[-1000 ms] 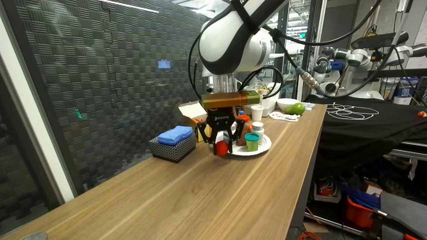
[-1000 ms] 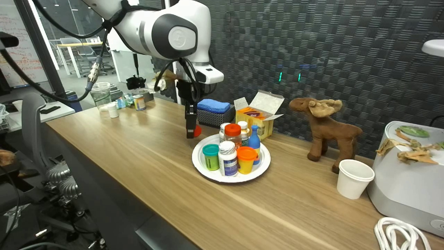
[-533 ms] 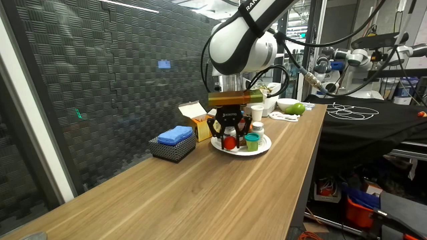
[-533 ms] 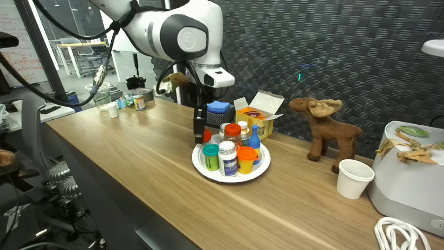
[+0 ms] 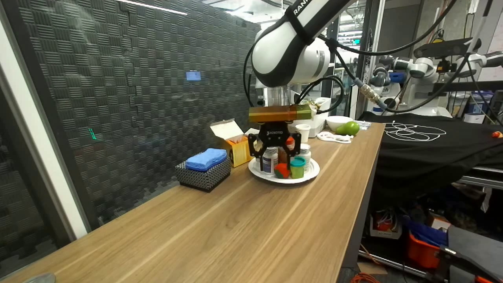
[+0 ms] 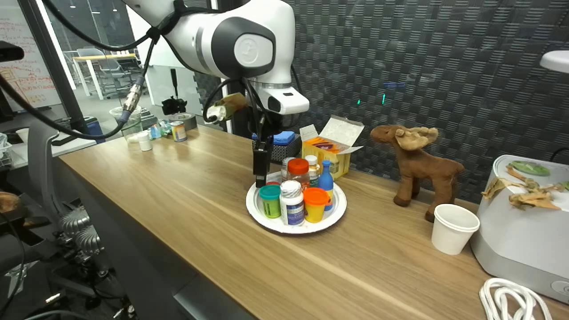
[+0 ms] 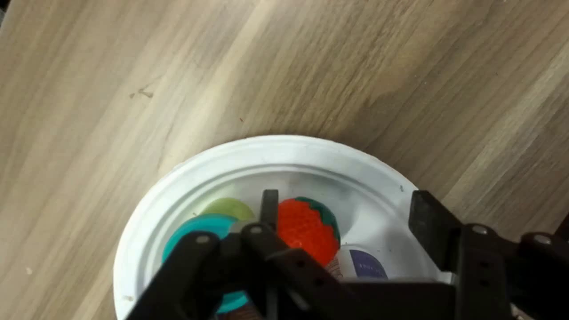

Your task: Pick up all the objects surrounding the white plate and arrange them on the plate

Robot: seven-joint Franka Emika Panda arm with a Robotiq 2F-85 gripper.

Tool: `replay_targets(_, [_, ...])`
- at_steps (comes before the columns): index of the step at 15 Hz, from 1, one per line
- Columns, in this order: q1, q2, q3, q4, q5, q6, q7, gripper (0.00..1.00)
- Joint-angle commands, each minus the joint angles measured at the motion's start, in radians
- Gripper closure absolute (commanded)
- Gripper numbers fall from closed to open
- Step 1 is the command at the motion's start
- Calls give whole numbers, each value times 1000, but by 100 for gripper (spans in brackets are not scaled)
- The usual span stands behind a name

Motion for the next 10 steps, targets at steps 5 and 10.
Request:
replay_targets(5, [1,-159,-16,-101,-85,53,26,0])
replay_targets(10, [-73,-320,-14,-153,-169,-13,-226,0])
